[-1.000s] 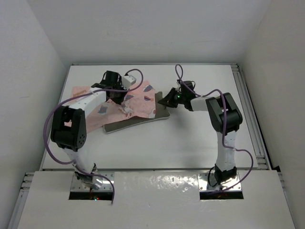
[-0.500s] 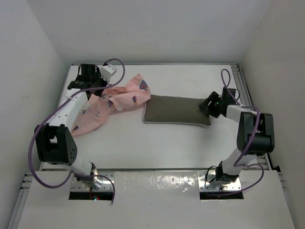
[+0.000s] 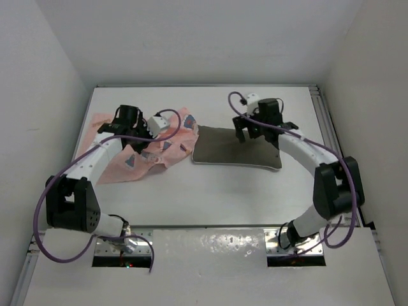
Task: Put the pillow into the pillowcase
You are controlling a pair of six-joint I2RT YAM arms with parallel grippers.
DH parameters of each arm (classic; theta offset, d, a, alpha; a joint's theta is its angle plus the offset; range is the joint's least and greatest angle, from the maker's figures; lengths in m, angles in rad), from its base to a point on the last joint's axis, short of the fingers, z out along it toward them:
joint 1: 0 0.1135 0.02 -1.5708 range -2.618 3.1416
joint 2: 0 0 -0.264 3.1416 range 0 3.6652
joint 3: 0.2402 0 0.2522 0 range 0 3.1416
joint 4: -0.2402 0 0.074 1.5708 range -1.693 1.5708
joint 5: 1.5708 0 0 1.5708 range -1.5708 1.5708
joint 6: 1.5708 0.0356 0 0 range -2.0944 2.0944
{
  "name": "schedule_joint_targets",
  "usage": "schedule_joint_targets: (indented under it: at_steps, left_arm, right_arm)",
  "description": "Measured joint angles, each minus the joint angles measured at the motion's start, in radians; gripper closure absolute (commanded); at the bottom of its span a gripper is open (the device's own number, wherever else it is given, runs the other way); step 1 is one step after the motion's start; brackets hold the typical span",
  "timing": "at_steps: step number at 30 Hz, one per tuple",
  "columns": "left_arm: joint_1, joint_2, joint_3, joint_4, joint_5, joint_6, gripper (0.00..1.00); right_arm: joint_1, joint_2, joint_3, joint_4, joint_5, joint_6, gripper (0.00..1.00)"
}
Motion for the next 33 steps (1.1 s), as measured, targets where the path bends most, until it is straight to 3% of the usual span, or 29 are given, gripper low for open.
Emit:
schedule_joint_targets:
  at_steps: [5, 9, 10, 13, 15, 16, 17, 19, 27, 33]
  left_arm:
    - [0.066, -0.111, -0.175, 0.043, 0.013, 0.055, 0.86]
    - [0.085, -0.111, -0.237, 0.095, 0.002, 0.023, 0.83]
    - [0.078, -0.104, -0.239, 0.114, -0.002, 0.009, 0.84]
    - [0.055, -0.091, -0.256, 0.203, -0.025, -0.036, 1.00]
    - [0.044, -0.085, -0.271, 0.253, -0.045, -0.064, 1.00]
    - [0.041, -0.082, -0.275, 0.268, -0.051, -0.077, 1.00]
    - [0.040, -0.080, -0.276, 0.281, -0.055, -0.090, 1.00]
    - [0.035, -0.077, -0.276, 0.301, -0.058, -0.110, 1.00]
    - [-0.042, -0.085, -0.266, 0.320, -0.047, -0.143, 1.00]
    - [-0.127, -0.159, -0.266, 0.305, 0.021, -0.074, 1.00]
  right_arm:
    - [0.103, 0.248, 0.273, -0.097, -0.005, -0.143, 0.01]
    - [0.139, 0.438, 0.405, -0.167, 0.014, -0.171, 0.01]
    - [0.144, 0.459, 0.403, -0.184, 0.019, -0.172, 0.01]
    - [0.152, 0.484, 0.388, -0.190, 0.034, -0.172, 0.03]
    - [0.152, 0.480, 0.380, -0.184, 0.036, -0.170, 0.23]
    - [0.152, 0.480, 0.372, -0.177, 0.035, -0.170, 0.49]
    - [0.152, 0.475, 0.358, -0.164, 0.035, -0.170, 0.61]
    - [0.151, 0.451, 0.315, -0.129, 0.045, -0.159, 1.00]
    - [0.056, 0.218, 0.058, -0.061, 0.062, 0.020, 1.00]
    - [-0.034, 0.023, -0.006, 0.012, 0.148, 0.209, 1.00]
